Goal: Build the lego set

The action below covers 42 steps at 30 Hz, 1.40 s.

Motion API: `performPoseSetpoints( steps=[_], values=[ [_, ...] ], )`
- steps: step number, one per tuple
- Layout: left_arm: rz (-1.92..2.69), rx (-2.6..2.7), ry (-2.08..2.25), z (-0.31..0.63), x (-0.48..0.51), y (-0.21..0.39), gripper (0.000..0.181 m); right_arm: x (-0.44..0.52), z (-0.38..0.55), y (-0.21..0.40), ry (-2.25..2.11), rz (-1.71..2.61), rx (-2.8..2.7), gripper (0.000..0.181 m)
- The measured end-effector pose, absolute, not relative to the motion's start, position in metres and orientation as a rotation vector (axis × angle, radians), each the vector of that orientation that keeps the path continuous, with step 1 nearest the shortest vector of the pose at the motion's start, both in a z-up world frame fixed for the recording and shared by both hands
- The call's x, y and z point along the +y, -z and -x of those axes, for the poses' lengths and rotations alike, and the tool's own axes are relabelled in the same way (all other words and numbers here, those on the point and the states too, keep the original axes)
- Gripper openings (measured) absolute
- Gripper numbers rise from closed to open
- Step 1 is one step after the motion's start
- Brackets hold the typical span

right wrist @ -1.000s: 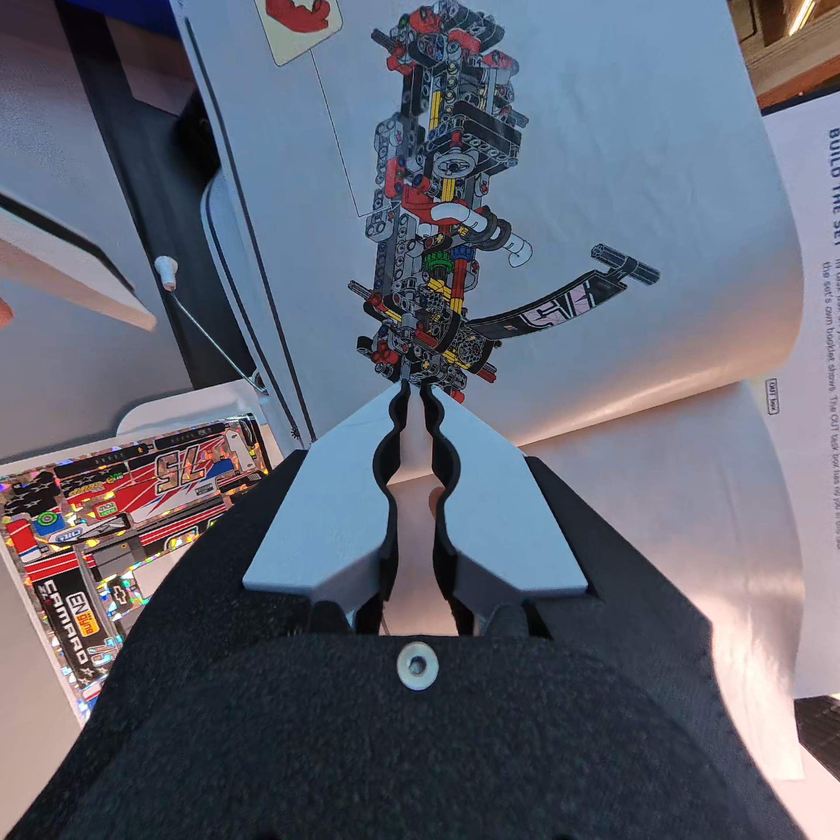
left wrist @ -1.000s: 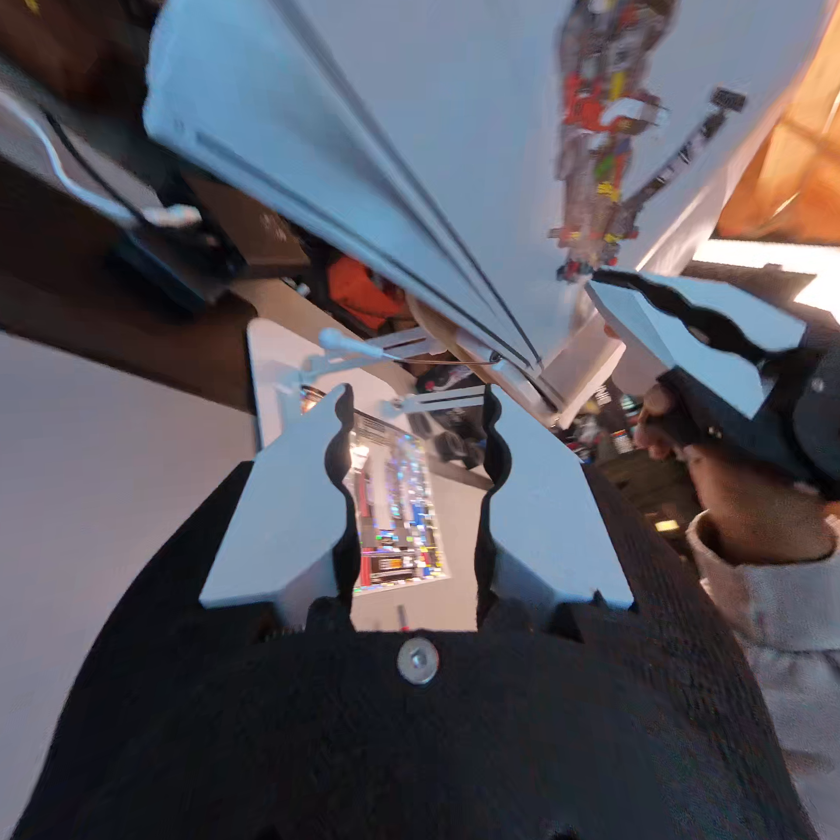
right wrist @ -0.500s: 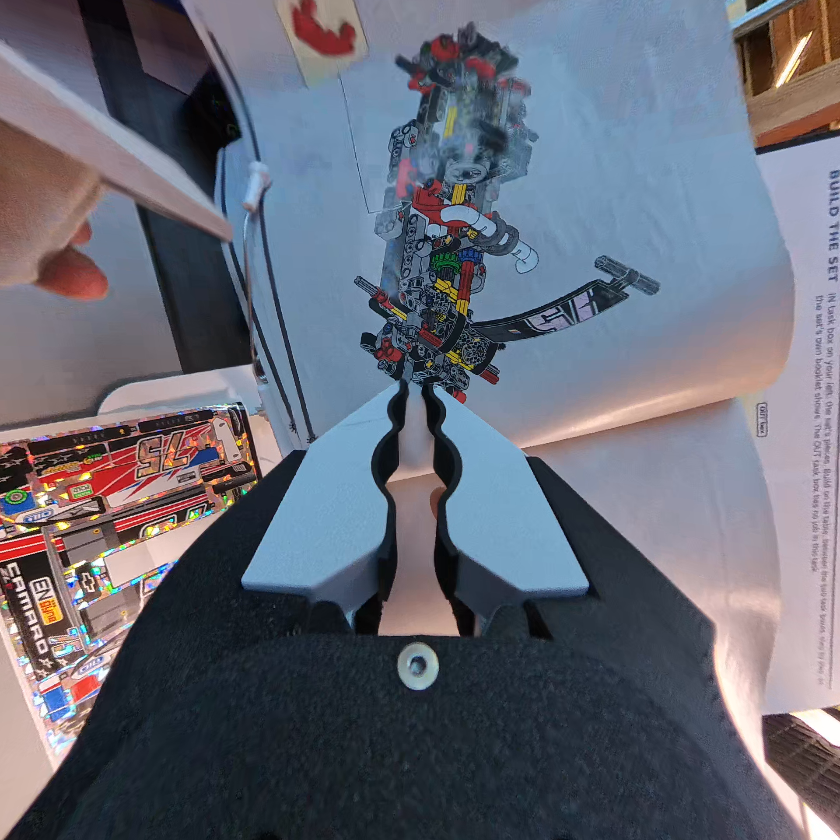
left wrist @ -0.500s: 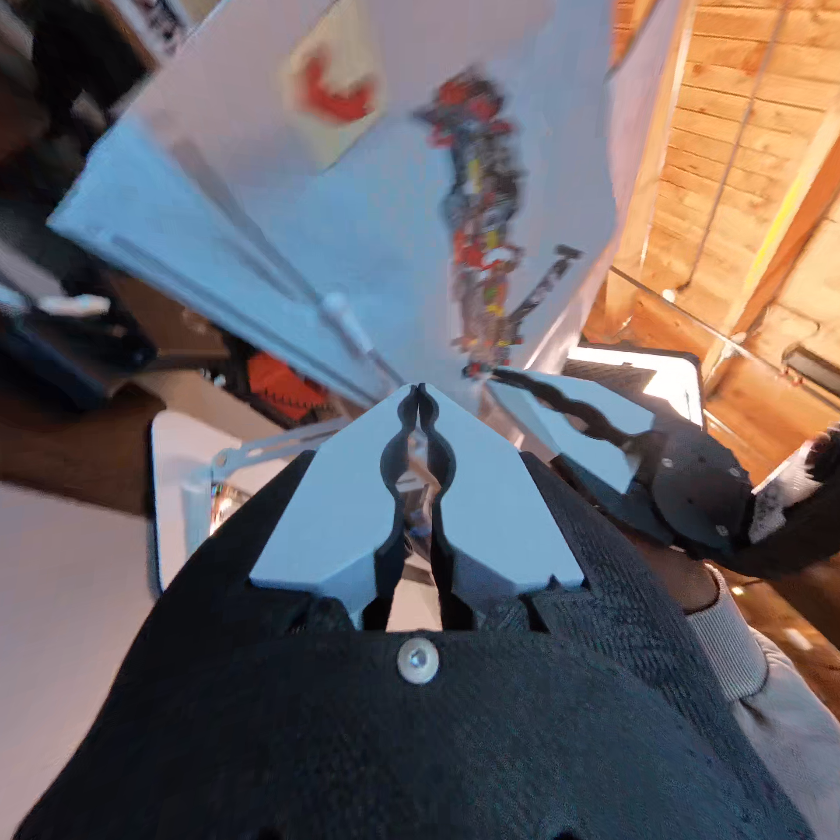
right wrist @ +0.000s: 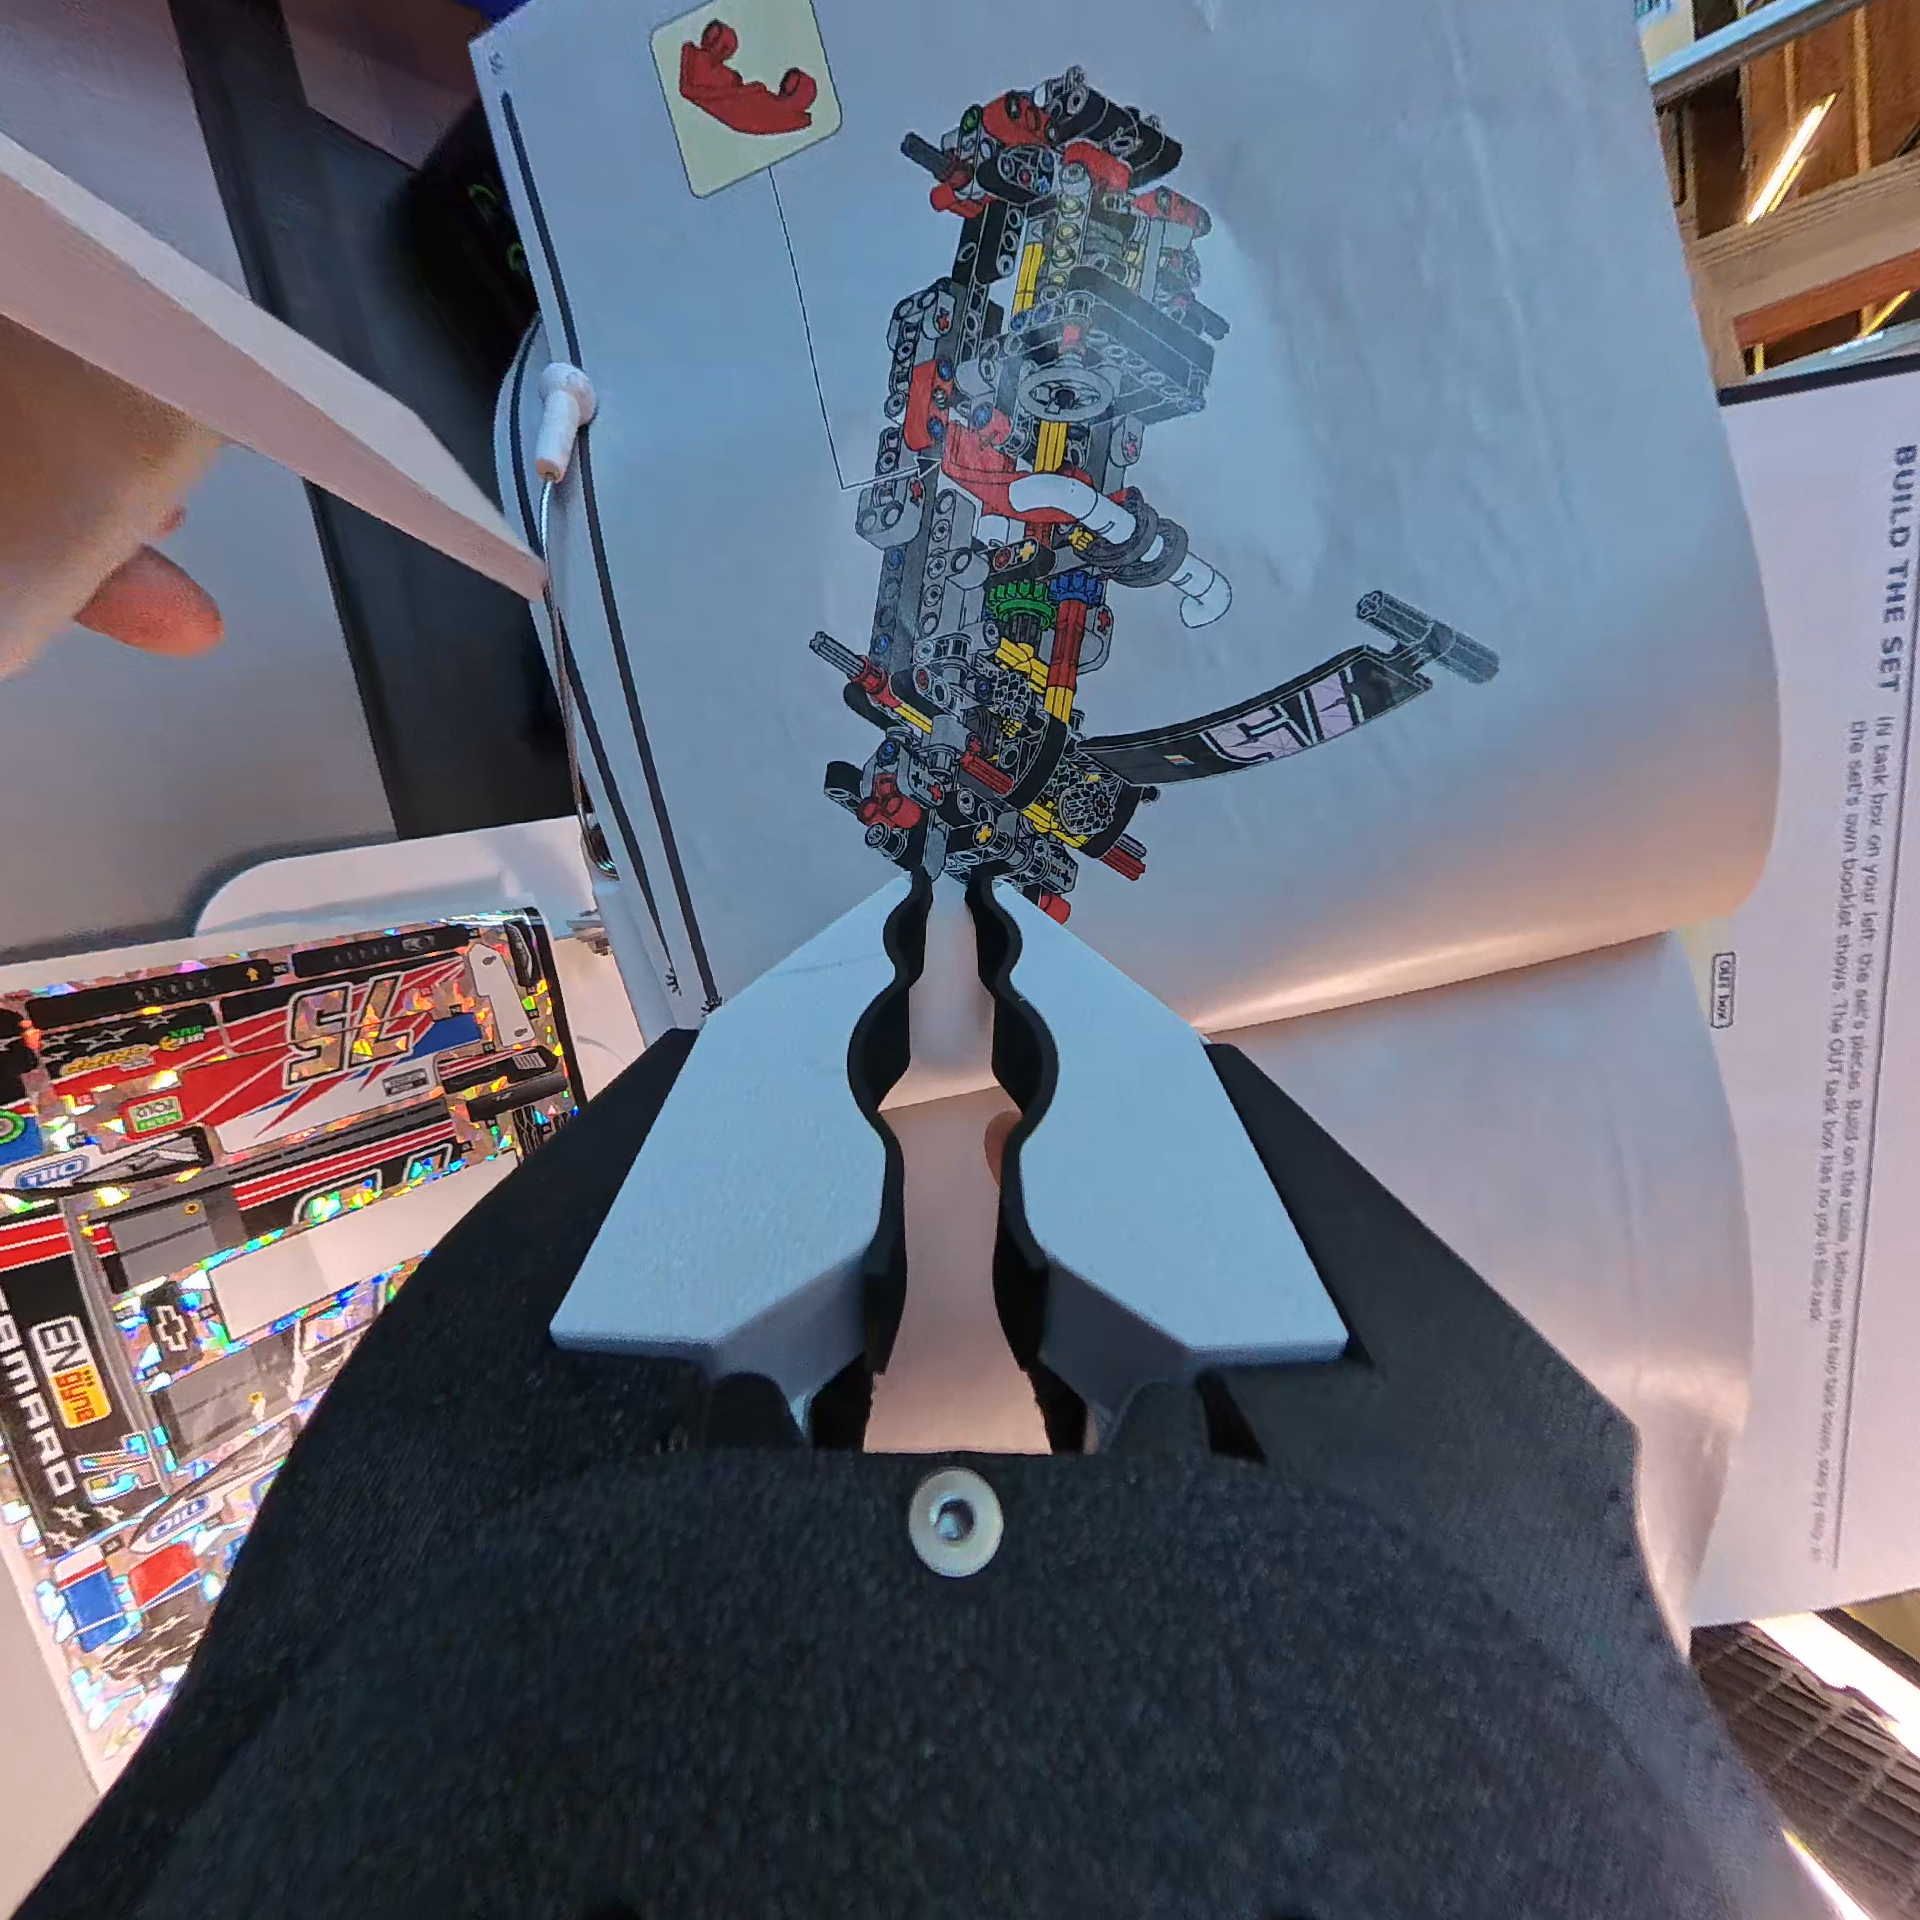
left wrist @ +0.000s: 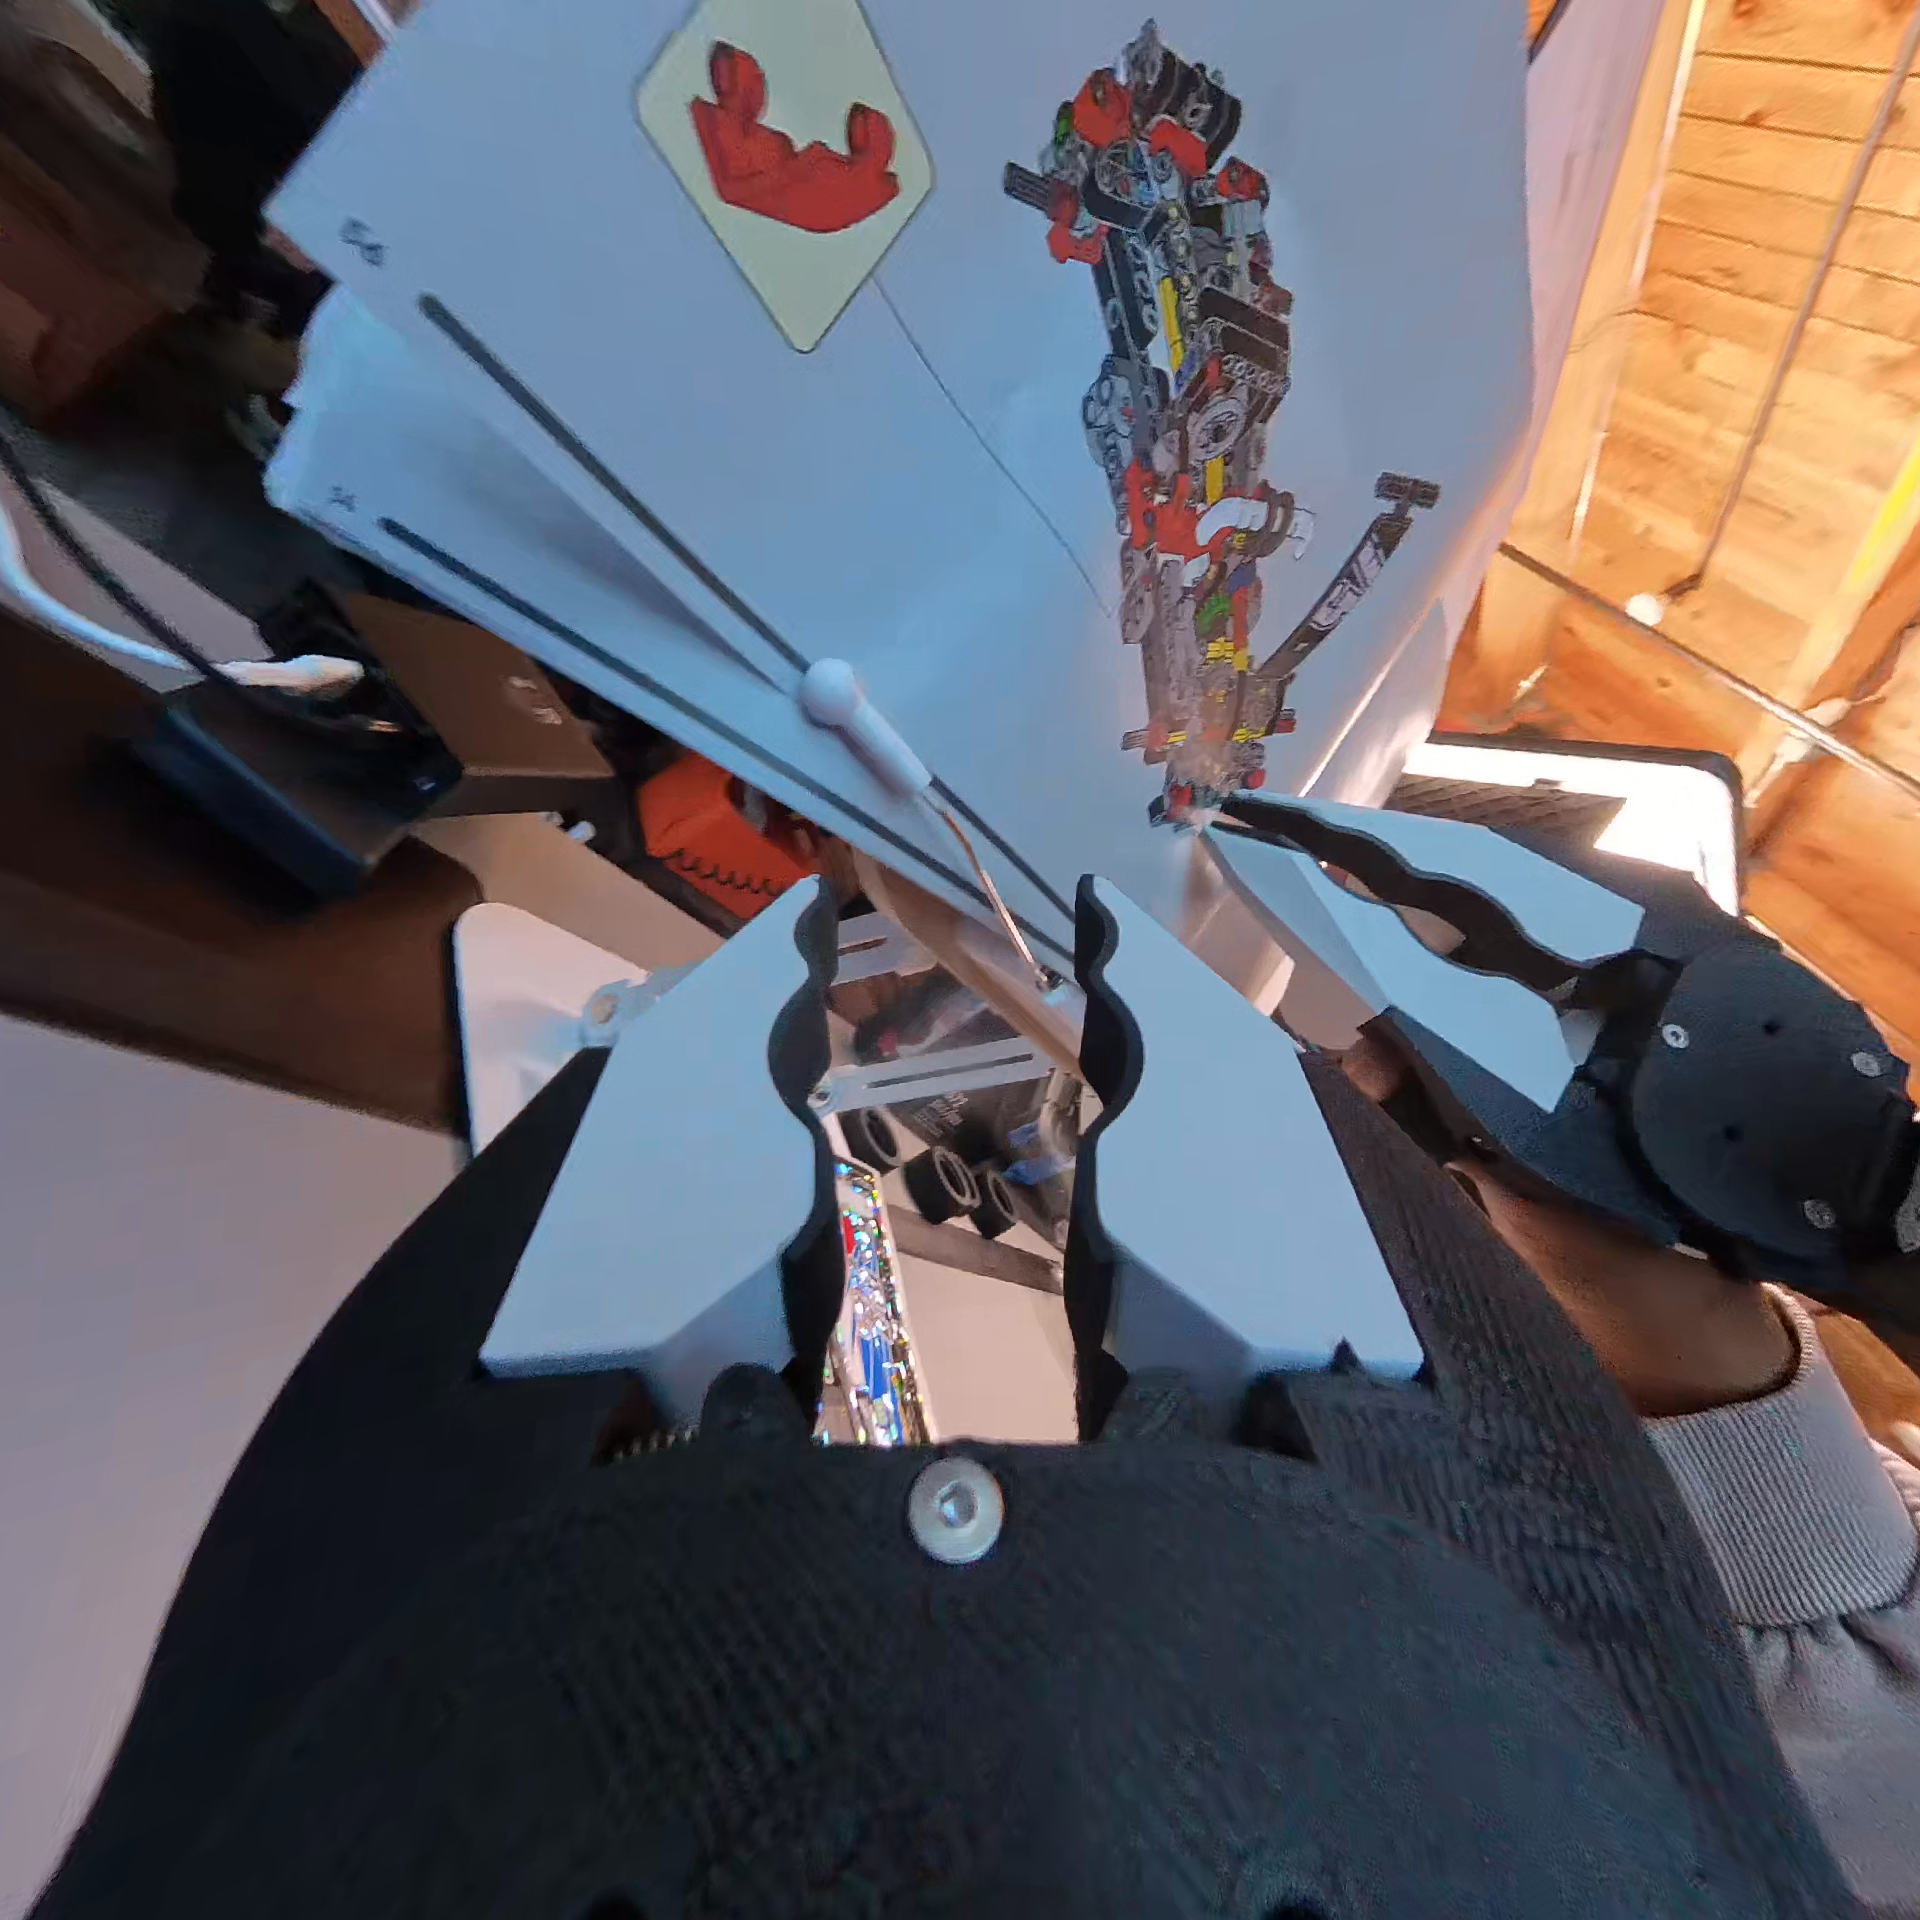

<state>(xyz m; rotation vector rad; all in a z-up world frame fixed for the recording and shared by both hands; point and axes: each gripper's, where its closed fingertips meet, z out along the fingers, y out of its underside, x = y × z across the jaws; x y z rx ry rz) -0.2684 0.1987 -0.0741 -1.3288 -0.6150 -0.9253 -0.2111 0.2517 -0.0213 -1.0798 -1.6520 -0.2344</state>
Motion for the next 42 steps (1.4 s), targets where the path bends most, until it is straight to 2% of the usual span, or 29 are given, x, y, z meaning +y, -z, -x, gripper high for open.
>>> performPoseSetpoints(
  steps=[2, 3, 4, 6, 10, 18, 21, 28, 32, 36, 37, 40, 42],
  values=[
    [1.342, -0.590, 0.933, 0.266, 0.209, 0.070, 0.041, 0.251, 0.211, 0.021, 0.239, 1.075, -1.662, 0.008],
    [1.367, -0.600, 0.912, 0.268, 0.213, 0.072, 0.036, 0.251, 0.211, 0.022, 0.246, 1.066, -1.671, 0.009],
    [1.402, -0.614, 0.878, 0.271, 0.214, 0.077, 0.021, 0.251, 0.211, 0.022, 0.252, 1.056, -1.679, 0.010],
    [1.435, -0.596, 0.831, 0.273, 0.210, 0.078, 0.013, 0.252, 0.211, 0.021, 0.259, 1.044, -1.677, 0.009],
    [1.458, -0.614, 0.797, 0.272, 0.202, 0.077, 0.007, 0.252, 0.212, 0.021, 0.268, 1.028, -1.667, 0.008],
    [1.348, -0.687, 0.878, 0.270, 0.196, 0.067, 0.001, 0.253, 0.212, 0.020, 0.273, 1.032, -1.650, 0.008],
    [1.395, -0.511, 0.635, 0.264, 0.197, 0.051, 0.001, 0.253, 0.213, 0.020, 0.270, 1.022, -1.659, 0.008],
    [1.600, -0.176, 0.477, 0.244, 0.221, 0.028, 0.002, 0.249, 0.215, 0.019, 0.209, 1.034, -1.649, 0.007],
    [1.646, -0.033, 0.396, 0.237, 0.220, 0.031, 0.018, 0.230, 0.193, -0.007, -0.083, 1.104, -1.492, 0.025],
    [1.643, 0.058, 0.323, 0.238, 0.208, 0.030, 0.020, 0.272, 0.092, -0.035, -0.275, 1.246, -1.148, 0.039],
    [1.650, 0.077, 0.307, 0.239, 0.208, 0.031, 0.020, 0.300, 0.058, -0.032, -0.259, 1.307, -1.053, 0.046],
    [1.684, 0.088, 0.301, 0.240, 0.209, 0.036, 0.022, 0.383, -0.031, 0.000, -0.240, 1.556, -0.826, 0.081],
    [1.688, 0.067, 0.345, 0.238, 0.211, 0.036, 0.022, 0.403, -0.041, 0.019, -0.427, 1.597, -0.791, 0.089]
  ],
)
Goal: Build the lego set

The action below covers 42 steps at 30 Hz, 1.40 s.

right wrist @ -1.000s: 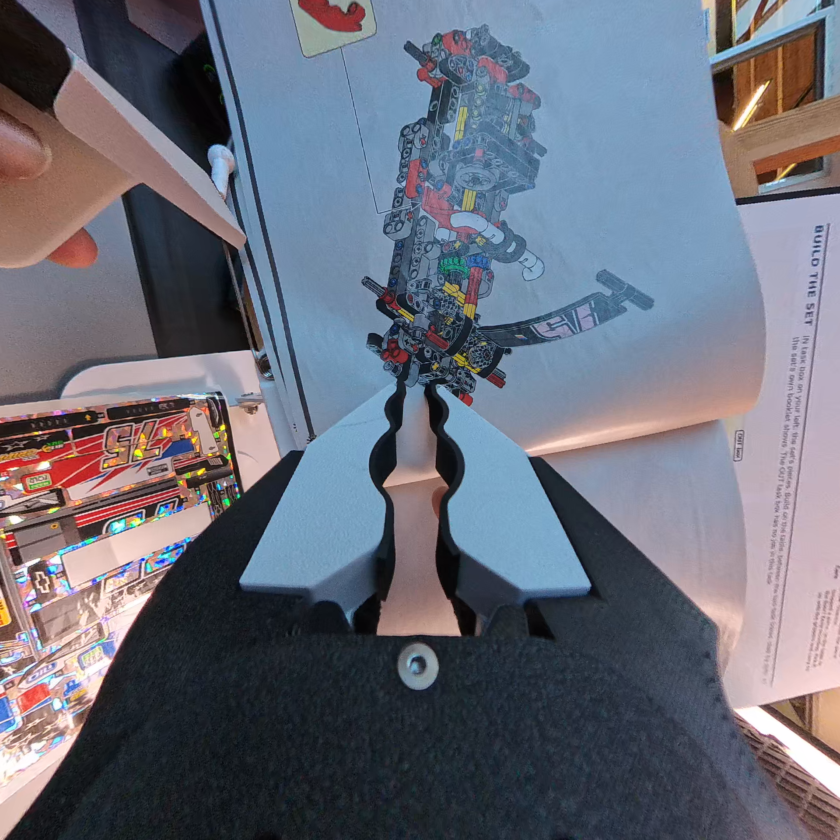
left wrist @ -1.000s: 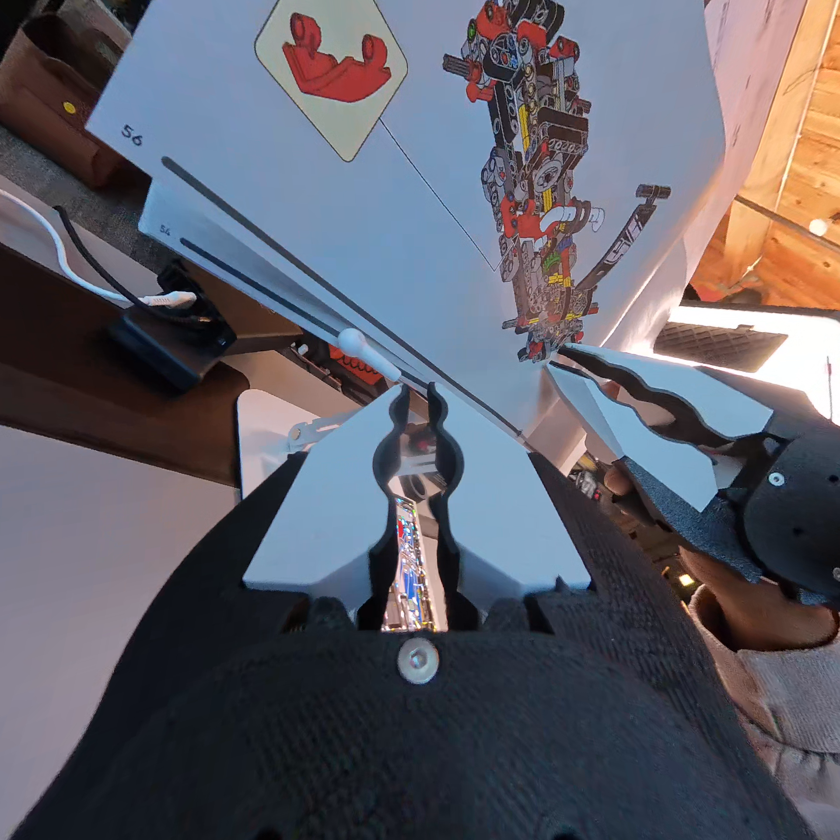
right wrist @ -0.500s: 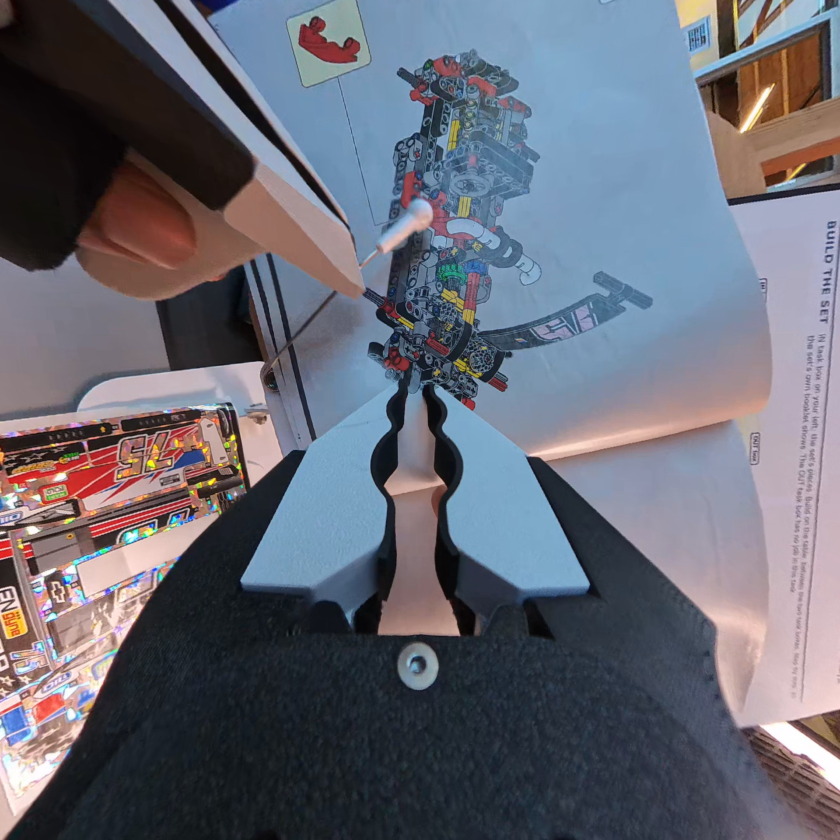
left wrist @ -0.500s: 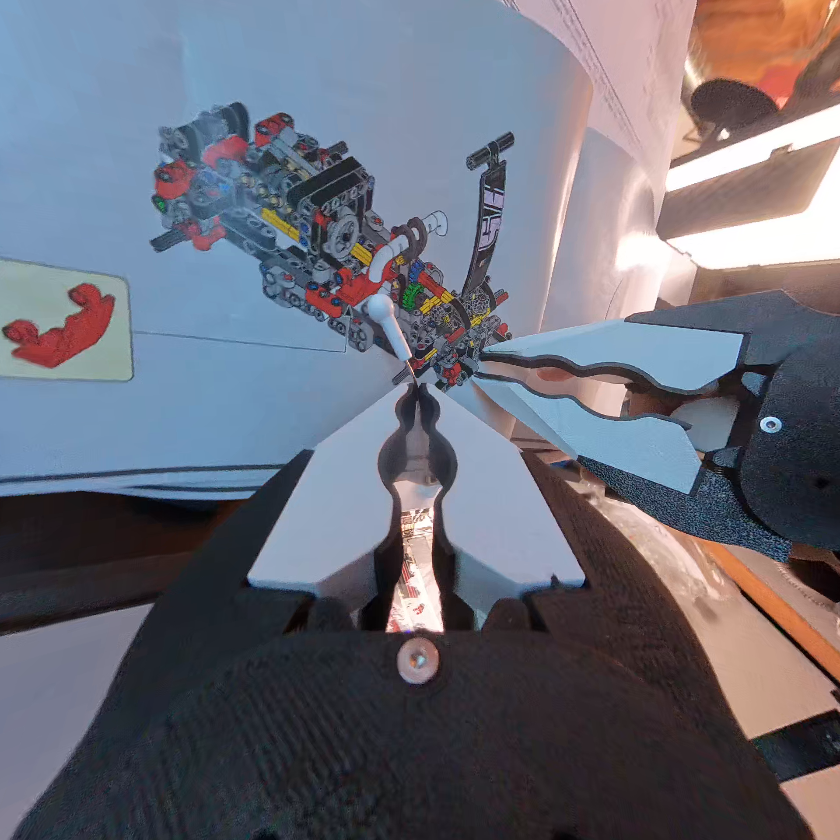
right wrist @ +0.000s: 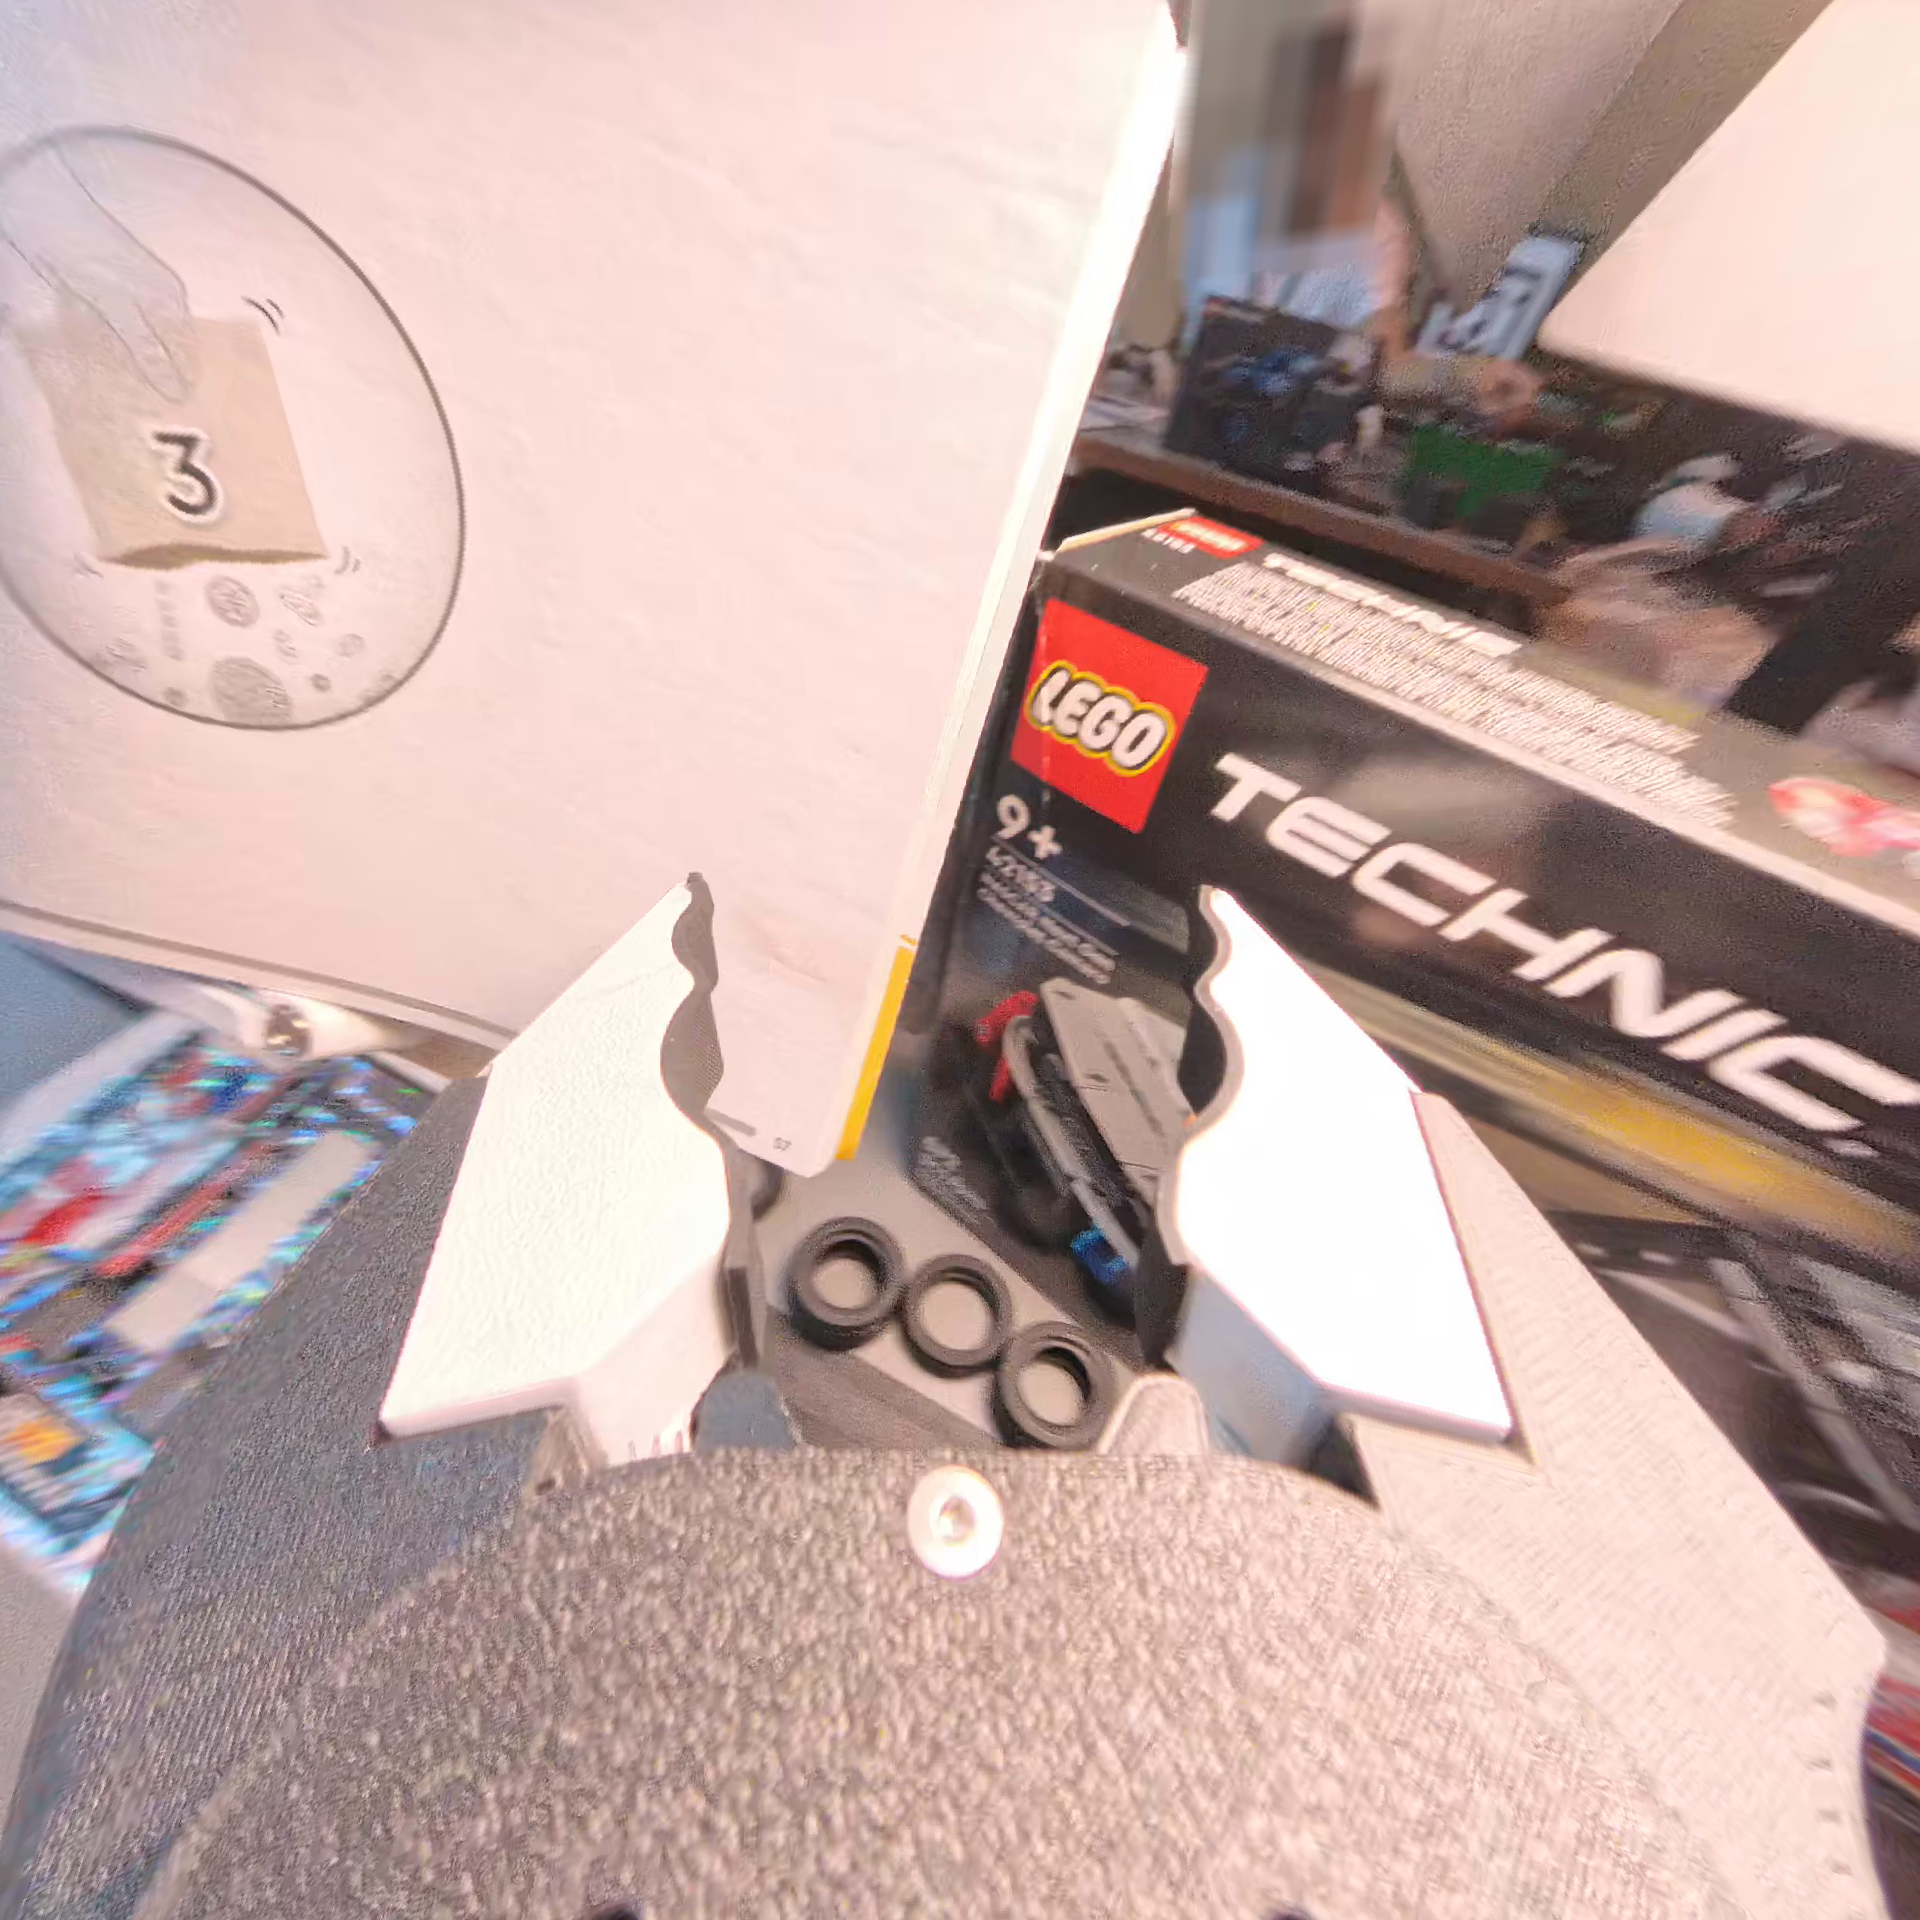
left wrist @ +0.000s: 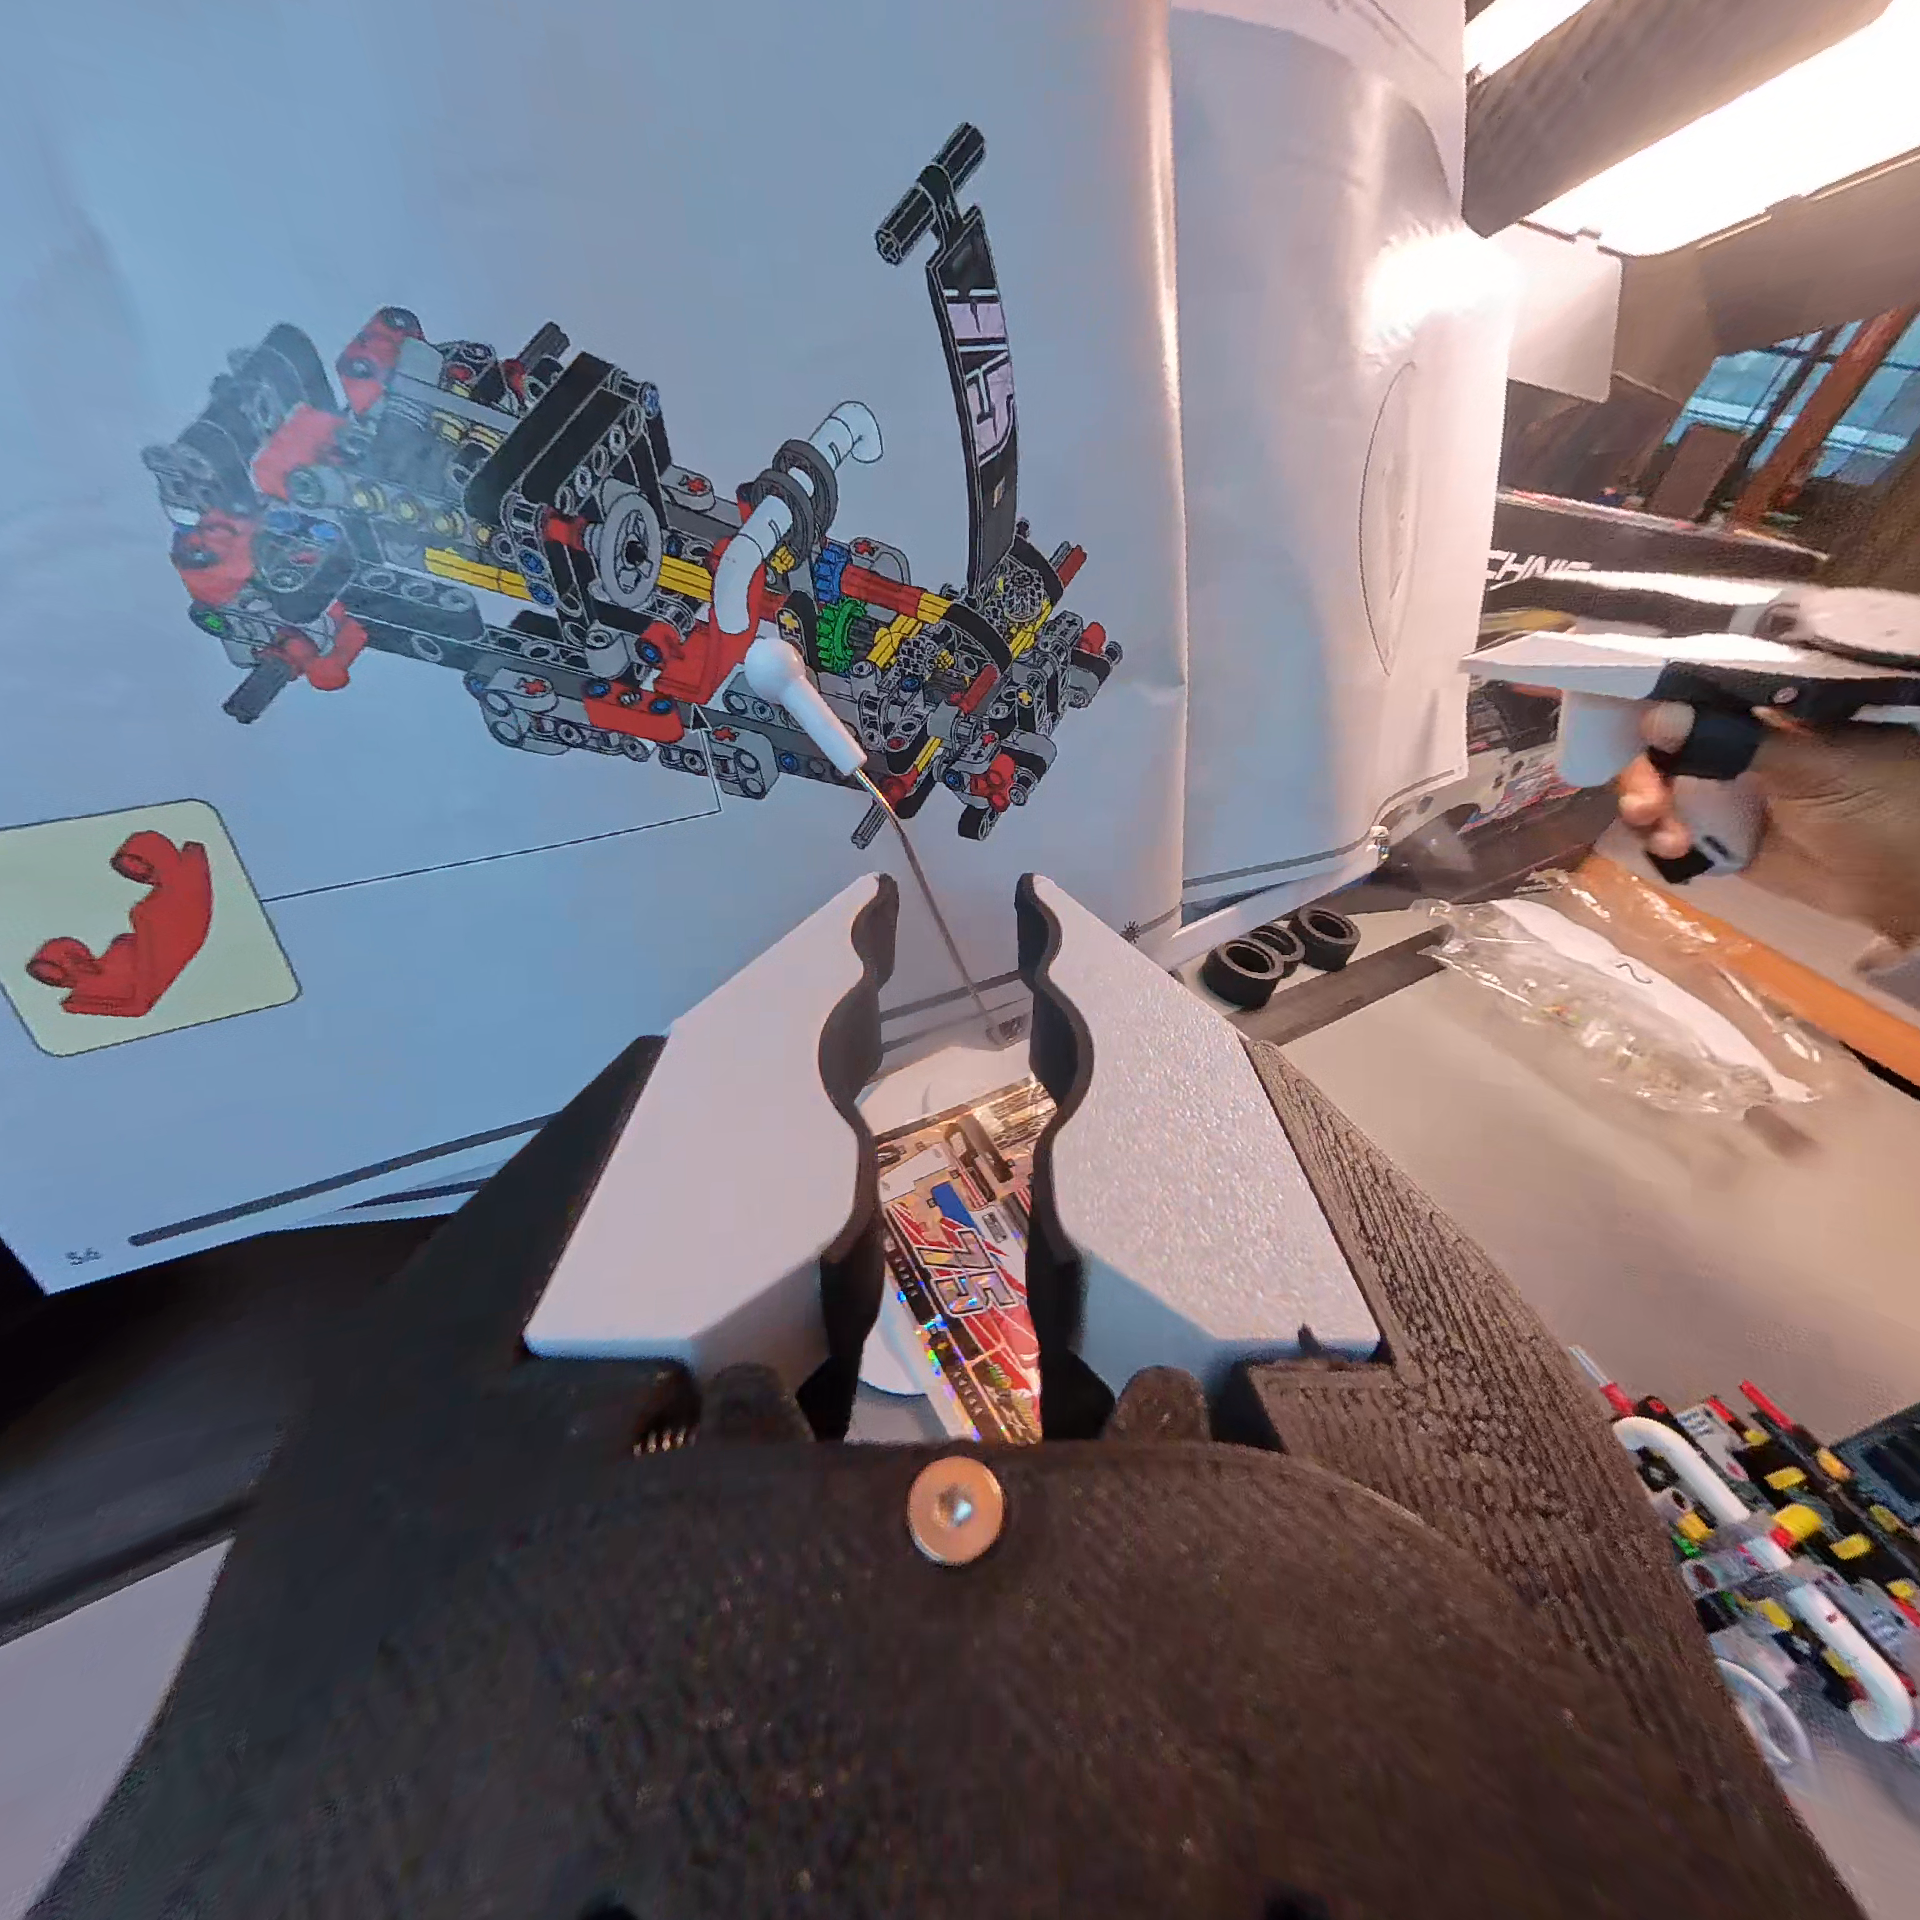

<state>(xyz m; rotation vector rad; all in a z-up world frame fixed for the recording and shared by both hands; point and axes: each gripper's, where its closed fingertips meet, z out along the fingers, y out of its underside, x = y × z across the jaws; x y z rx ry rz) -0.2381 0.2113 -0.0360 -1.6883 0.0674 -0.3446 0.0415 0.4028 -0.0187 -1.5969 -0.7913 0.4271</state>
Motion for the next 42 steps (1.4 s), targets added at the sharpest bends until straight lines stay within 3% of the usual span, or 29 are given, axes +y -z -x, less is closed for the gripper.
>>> performPoseSetpoints(
  steps=[2, 3, 6, 8, 22, 26, 29, 33, 38, 42],
  values=[
    [1.691, 0.059, 0.371, 0.235, 0.214, 0.036, 0.021, 0.392, -0.020, 0.028, -0.771, 1.612, -0.828, 0.076],
    [1.692, 0.060, 0.359, 0.234, 0.215, 0.036, 0.020, 0.386, -0.011, 0.027, -0.891, 1.599, -0.845, 0.053],
    [1.704, 0.085, 0.282, 0.235, 0.219, 0.038, 0.019, 0.387, -0.012, 0.019, -0.900, 1.541, -0.858, 0.013],
    [1.708, 0.098, 0.246, 0.235, 0.221, 0.039, 0.017, 0.382, -0.020, 0.008, -0.930, 1.495, -0.855, 0.001],
    [1.672, 0.092, 0.130, 0.223, 0.226, 0.038, 0.020, 0.388, -0.055, 0.019, -0.837, 1.500, -0.806, 0.008],
    [1.639, 0.082, 0.123, 0.229, 0.210, 0.030, 0.026, 0.386, -0.070, 0.016, -0.806, 1.522, -0.735, 0.051],
    [1.579, 0.051, 0.124, 0.234, 0.190, 0.024, 0.028, 0.370, -0.098, 0.012, -0.692, 1.494, -0.685, 0.065],
    [1.508, 0.030, 0.071, 0.240, 0.164, 0.024, 0.032, 0.301, -0.122, -0.002, -0.652, 1.417, -0.677, 0.065],
    [1.441, -0.002, -0.020, 0.252, 0.142, 0.023, 0.029, 0.172, -0.142, -0.019, -0.728, 1.327, -0.662, 0.036],
    [1.502, 0.037, 0.008, 0.244, 0.165, 0.028, 0.025, 0.112, -0.146, -0.002, -0.673, 1.313, -0.731, 0.028]
  ],
)
